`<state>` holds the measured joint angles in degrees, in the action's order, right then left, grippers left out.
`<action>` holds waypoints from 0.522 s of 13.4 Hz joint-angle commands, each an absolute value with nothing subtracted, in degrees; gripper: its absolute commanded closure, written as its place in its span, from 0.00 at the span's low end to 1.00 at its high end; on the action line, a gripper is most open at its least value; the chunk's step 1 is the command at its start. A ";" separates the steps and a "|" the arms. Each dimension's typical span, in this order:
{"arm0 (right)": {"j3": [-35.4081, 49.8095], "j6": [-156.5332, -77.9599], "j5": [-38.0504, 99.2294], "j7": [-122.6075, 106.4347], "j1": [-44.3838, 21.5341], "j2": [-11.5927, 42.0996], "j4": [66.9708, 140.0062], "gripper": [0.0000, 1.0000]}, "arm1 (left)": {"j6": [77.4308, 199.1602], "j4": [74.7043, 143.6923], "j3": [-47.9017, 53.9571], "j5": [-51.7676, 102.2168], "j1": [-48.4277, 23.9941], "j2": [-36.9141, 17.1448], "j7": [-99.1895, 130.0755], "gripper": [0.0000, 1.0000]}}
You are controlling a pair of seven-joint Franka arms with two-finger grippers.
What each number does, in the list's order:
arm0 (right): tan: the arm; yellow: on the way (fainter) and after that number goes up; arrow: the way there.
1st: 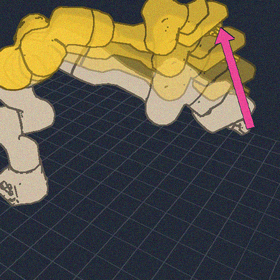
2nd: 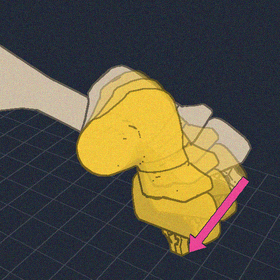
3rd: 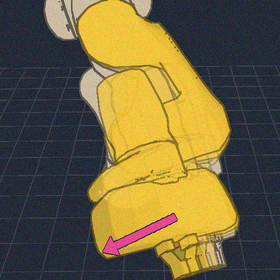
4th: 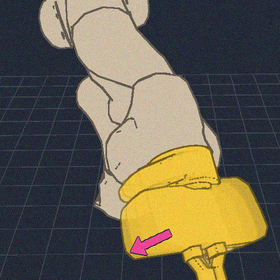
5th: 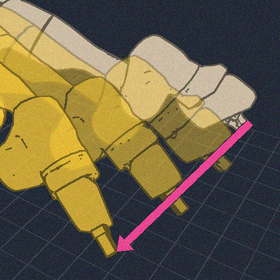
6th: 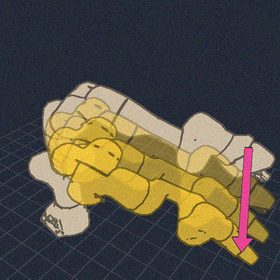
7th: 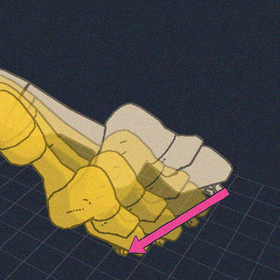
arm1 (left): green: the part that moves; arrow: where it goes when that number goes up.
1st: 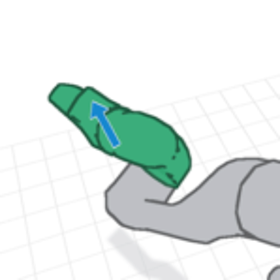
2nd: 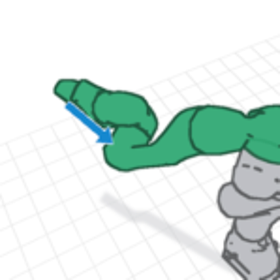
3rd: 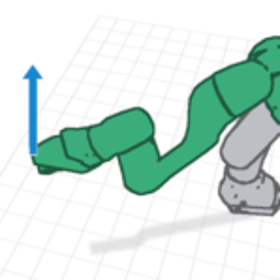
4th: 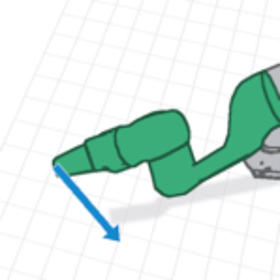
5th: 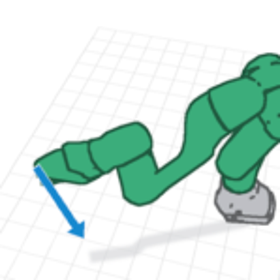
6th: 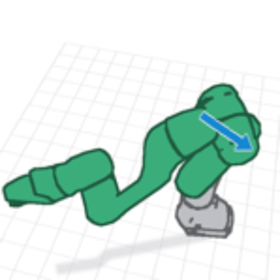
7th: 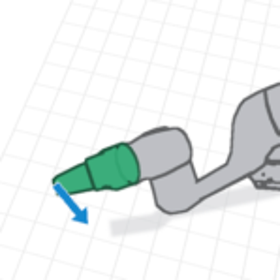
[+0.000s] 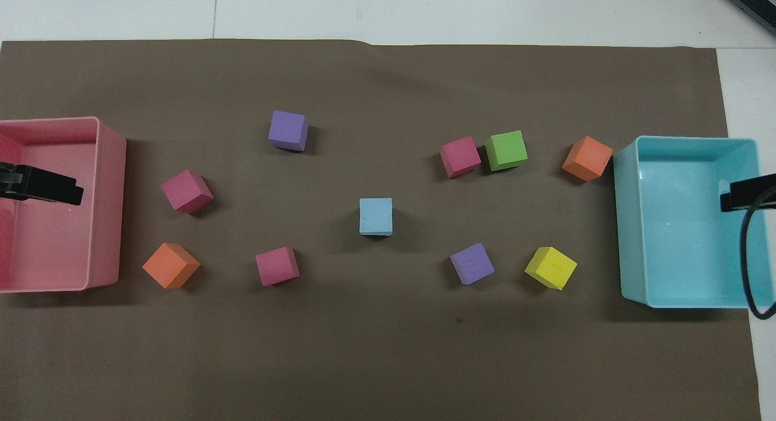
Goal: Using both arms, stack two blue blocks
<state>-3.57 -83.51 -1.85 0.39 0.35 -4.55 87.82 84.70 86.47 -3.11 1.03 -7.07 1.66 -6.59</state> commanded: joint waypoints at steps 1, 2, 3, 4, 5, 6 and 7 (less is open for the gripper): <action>-3.43 -82.00 -2.73 -0.97 0.79 -5.79 86.75 0.00 | 84.73 86.22 -2.81 1.32 -6.33 1.58 -6.50 0.00; -3.25 -82.52 -2.46 -0.97 0.79 -6.58 87.10 0.00 | 84.55 86.22 -2.81 1.32 -6.33 1.58 -6.50 0.00; -3.08 -82.88 -2.37 -0.88 0.62 -7.03 87.45 0.00 | 84.55 86.22 -2.81 1.32 -6.33 1.58 -6.50 0.00; -2.99 -82.79 -2.37 -0.62 0.44 -7.12 87.54 0.00 | 84.29 86.22 -2.81 1.32 -6.33 1.67 -6.59 0.00; -2.99 -82.79 -2.37 -0.70 0.44 -7.12 87.63 0.00 | 84.37 86.31 -2.81 1.32 -6.24 1.67 -6.59 0.00; -2.99 -82.79 -2.37 -0.70 0.53 -7.12 87.80 0.00 | 84.37 86.22 -2.81 1.32 -6.24 1.67 -6.59 0.00; -3.08 -82.79 -2.37 -0.70 0.53 -7.21 88.06 0.00 | 84.38 86.31 -2.81 1.32 -6.24 1.67 -6.59 0.00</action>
<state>-3.23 -82.97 -1.85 0.39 0.29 -6.55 87.14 84.69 86.48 -3.12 1.03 -7.06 1.66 -6.59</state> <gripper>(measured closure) 0.000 0.000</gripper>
